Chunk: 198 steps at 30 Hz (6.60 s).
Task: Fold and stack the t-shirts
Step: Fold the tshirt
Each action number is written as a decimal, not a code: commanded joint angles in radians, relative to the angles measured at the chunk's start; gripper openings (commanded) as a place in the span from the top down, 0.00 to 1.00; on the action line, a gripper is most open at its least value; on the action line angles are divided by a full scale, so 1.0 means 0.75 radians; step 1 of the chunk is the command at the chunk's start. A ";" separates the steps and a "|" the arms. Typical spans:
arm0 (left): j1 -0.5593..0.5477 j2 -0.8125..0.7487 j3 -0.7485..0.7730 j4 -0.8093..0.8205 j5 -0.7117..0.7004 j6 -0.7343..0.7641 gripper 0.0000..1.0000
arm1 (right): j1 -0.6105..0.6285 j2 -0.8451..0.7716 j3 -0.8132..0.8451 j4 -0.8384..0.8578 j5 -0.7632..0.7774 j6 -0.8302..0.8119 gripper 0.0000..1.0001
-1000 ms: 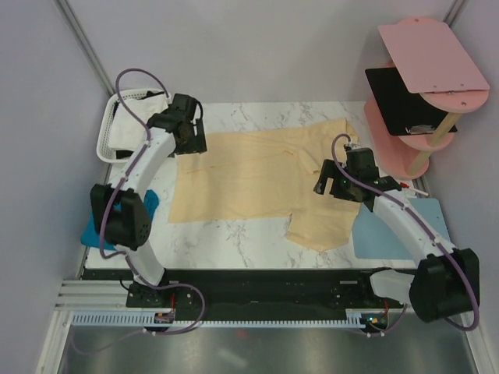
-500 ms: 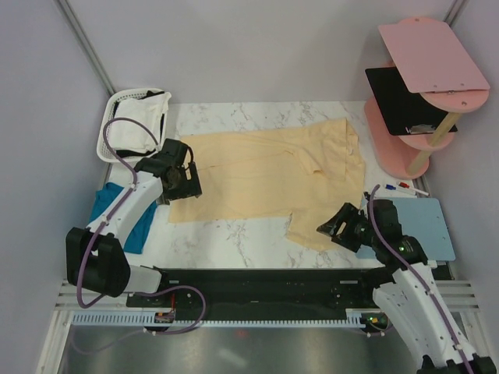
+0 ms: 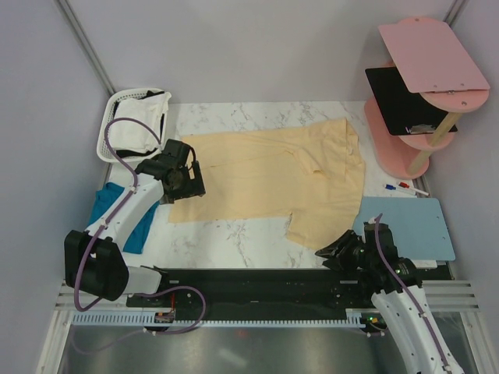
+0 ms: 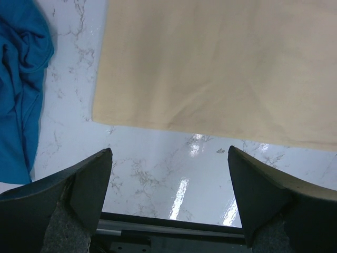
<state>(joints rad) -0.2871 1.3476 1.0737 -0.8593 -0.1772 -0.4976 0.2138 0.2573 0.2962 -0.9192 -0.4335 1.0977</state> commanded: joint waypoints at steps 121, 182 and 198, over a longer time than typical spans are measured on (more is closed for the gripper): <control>0.344 0.482 0.243 0.143 0.500 -0.011 0.98 | -0.005 1.320 0.822 0.753 0.343 -0.590 1.00; 0.503 1.036 0.790 0.074 0.553 -0.020 0.86 | -0.254 2.373 1.716 1.046 0.204 -0.480 1.00; 0.495 0.715 0.720 0.076 0.582 -0.009 0.07 | -0.263 2.588 2.002 1.101 0.198 -0.500 1.00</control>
<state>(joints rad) 0.0856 2.0117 1.6192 -0.8001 0.2241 -0.5213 0.0242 2.1632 1.7016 -0.1665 -0.2924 0.7292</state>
